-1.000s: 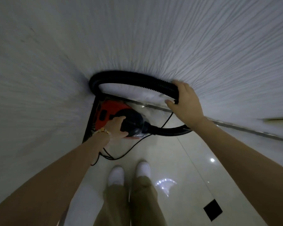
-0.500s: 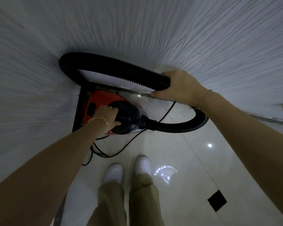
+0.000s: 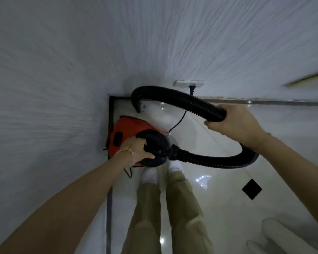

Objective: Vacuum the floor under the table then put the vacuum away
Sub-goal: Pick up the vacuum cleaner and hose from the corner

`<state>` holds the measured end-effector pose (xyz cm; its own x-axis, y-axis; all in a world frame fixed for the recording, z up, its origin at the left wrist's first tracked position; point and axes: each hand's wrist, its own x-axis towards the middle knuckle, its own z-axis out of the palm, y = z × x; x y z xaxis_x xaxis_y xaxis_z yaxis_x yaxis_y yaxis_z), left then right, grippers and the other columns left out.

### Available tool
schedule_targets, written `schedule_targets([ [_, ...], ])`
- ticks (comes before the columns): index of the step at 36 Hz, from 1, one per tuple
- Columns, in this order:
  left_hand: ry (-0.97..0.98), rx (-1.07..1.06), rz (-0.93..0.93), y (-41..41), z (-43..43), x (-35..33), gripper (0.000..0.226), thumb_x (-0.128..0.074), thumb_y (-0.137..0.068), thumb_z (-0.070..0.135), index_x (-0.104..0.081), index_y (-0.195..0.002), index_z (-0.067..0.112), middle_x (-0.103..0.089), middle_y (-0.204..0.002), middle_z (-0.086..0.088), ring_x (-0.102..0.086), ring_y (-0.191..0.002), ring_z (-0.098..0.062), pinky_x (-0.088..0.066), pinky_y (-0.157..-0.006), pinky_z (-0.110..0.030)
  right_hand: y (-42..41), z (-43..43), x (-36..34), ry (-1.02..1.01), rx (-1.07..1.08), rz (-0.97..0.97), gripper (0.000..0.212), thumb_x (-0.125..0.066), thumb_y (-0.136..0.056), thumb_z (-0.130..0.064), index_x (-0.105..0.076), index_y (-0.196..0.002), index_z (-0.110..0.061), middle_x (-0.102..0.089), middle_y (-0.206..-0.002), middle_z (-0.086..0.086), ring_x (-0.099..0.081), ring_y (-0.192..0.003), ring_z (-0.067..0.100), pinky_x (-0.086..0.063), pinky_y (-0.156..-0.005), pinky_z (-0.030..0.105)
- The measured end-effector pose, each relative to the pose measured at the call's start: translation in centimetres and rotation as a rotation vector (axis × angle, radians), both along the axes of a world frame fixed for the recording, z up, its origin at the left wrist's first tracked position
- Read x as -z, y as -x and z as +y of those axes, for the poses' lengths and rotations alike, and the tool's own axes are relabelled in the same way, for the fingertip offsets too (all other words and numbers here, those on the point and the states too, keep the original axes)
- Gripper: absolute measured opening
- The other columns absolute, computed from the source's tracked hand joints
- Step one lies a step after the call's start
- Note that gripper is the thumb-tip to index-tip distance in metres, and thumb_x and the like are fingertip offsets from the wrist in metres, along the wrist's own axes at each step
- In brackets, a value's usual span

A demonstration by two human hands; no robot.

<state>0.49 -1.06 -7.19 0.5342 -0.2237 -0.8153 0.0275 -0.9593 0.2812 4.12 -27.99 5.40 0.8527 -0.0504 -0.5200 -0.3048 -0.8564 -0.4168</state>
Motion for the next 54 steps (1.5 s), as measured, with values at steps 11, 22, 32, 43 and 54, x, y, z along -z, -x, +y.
schedule_targets([
  [11,0.138,-0.038,-0.143,6.5,-2.4,-21.8,0.043,-0.071,-0.074,0.052,-0.07,-0.091,0.012,-0.072,-0.093,-0.006,-0.066,-0.09,-0.023,-0.053,-0.082,-0.041,12.0,-6.7,-23.3,0.027,0.287,-0.04,0.023,-0.07,-0.079,-0.041,-0.06,-0.088,-0.022,-0.068,-0.069,0.002,-0.063,-0.064,0.012,-0.042,-0.058,0.025],
  [22,0.217,0.162,-0.316,11.4,-9.9,-33.5,0.051,-0.07,-0.069,0.06,-0.072,-0.103,0.021,-0.072,-0.104,0.001,-0.059,-0.104,-0.019,-0.049,-0.092,-0.037,26.6,-15.1,-33.4,-0.104,0.72,-0.21,0.029,-0.073,-0.08,-0.032,-0.063,-0.101,-0.015,-0.068,-0.078,0.01,-0.066,-0.066,0.026,-0.052,-0.079,0.044],
  [32,0.293,0.192,-0.36,15.0,-23.6,-38.7,0.044,-0.074,-0.072,0.05,-0.073,-0.105,0.021,-0.069,-0.105,-0.001,-0.061,-0.103,-0.02,-0.052,-0.092,-0.039,36.8,-26.9,-37.1,-0.157,0.952,-0.394,0.03,-0.072,-0.08,-0.034,-0.064,-0.104,-0.017,-0.067,-0.08,0.012,-0.063,-0.069,0.028,-0.054,-0.079,0.043],
  [43,0.431,0.124,-0.348,16.9,-40.4,-38.9,0.047,-0.073,-0.067,0.057,-0.073,-0.102,0.025,-0.073,-0.097,0.004,-0.065,-0.095,-0.018,-0.055,-0.085,-0.04,44.8,-40.6,-39.6,-0.037,1.221,-0.697,0.029,-0.07,-0.081,-0.037,-0.066,-0.099,-0.015,-0.063,-0.072,0.007,-0.057,-0.049,0.008,-0.044,-0.046,0.01],
  [54,0.531,0.174,-0.203,15.7,-60.1,-38.0,0.026,-0.079,-0.071,0.041,-0.071,-0.087,0.023,-0.07,-0.086,0.005,-0.066,-0.086,-0.017,-0.051,-0.069,-0.029,47.3,-54.4,-39.5,0.027,1.418,-0.856,0.019,-0.071,-0.079,-0.036,-0.064,-0.086,-0.02,-0.061,-0.067,0.004,-0.057,-0.053,0.018,-0.05,-0.06,0.032],
])
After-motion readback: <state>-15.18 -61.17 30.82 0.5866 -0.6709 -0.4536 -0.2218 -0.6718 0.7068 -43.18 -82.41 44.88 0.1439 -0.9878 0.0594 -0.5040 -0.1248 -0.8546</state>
